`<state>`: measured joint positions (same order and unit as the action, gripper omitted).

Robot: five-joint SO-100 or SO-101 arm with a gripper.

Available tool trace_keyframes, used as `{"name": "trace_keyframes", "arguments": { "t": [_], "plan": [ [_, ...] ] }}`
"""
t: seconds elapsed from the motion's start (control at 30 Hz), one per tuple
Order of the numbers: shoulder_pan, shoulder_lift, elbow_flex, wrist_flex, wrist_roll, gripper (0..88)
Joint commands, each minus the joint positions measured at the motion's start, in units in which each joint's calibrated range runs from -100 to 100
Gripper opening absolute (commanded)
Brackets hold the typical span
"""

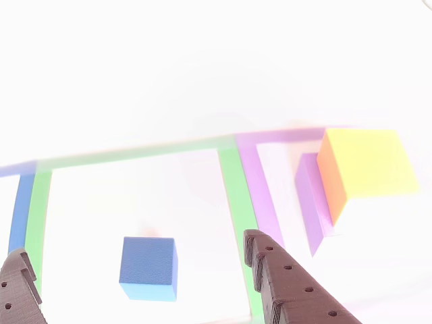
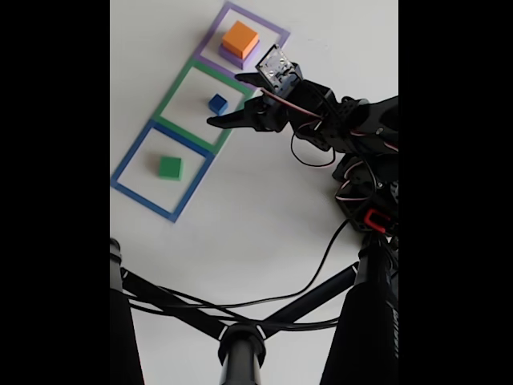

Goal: Tower of hanoi

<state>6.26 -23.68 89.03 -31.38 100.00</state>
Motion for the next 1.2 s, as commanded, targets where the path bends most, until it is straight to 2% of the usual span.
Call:
{"name": "trace_keyframes", "arguments": {
  "t": [0.0, 0.33, 0.57, 1.17],
  "plan": [
    [-0.9, 7.2, -2.9, -8.5, 0.0, 36.6],
    [-1.8, 25.9, -5.4, -28.2, 0.0, 35.3],
    [-1.6, 35.8, -8.9, -35.5, 0.0, 33.0],
    [-2.5, 45.9, -10.4, -42.1, 0.0, 31.5]
  ]
}}
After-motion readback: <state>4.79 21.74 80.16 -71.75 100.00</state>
